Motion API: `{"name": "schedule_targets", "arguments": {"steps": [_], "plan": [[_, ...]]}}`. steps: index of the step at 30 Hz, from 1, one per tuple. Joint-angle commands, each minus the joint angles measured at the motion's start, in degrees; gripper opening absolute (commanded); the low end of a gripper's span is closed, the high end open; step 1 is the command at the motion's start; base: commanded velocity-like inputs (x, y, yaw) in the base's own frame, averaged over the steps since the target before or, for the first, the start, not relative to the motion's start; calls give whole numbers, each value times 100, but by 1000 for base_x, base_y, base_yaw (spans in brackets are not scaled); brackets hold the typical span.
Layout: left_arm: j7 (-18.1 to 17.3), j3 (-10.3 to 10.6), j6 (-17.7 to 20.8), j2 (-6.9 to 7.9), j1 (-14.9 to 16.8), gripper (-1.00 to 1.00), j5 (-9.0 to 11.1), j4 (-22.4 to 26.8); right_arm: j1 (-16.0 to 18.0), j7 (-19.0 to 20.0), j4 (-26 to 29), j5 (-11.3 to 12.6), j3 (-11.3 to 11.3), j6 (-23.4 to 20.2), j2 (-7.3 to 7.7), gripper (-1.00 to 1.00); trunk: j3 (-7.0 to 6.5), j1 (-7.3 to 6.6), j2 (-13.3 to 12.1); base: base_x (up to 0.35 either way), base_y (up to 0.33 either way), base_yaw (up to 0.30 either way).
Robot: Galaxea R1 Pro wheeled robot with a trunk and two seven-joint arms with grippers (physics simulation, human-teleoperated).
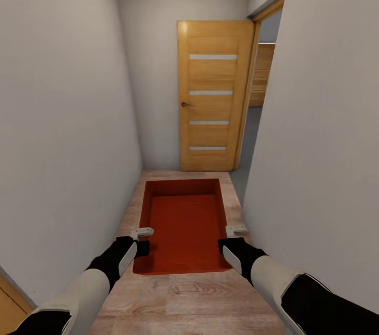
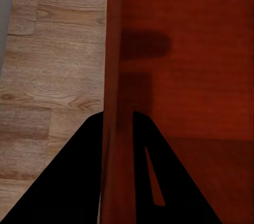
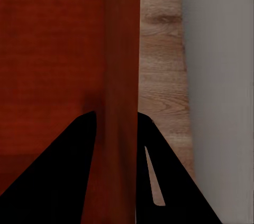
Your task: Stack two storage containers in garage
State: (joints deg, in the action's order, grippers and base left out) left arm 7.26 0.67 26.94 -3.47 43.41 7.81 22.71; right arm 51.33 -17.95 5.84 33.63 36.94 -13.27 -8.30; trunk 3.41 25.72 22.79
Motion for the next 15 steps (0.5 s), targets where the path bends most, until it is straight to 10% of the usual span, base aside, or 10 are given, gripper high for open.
{"name": "schedule_targets", "arguments": {"steps": [1,15], "plan": [[74,-40,48,-31,1,-100,-100,-4,8,-33,63,-190,-27,-44,-23,-100,13,7,13,322,0,0],[74,-40,48,-31,1,-100,-96,-4,8,-33,66,-190,-26,-44,-23,-100,13,7,13,322,0,0]]}}
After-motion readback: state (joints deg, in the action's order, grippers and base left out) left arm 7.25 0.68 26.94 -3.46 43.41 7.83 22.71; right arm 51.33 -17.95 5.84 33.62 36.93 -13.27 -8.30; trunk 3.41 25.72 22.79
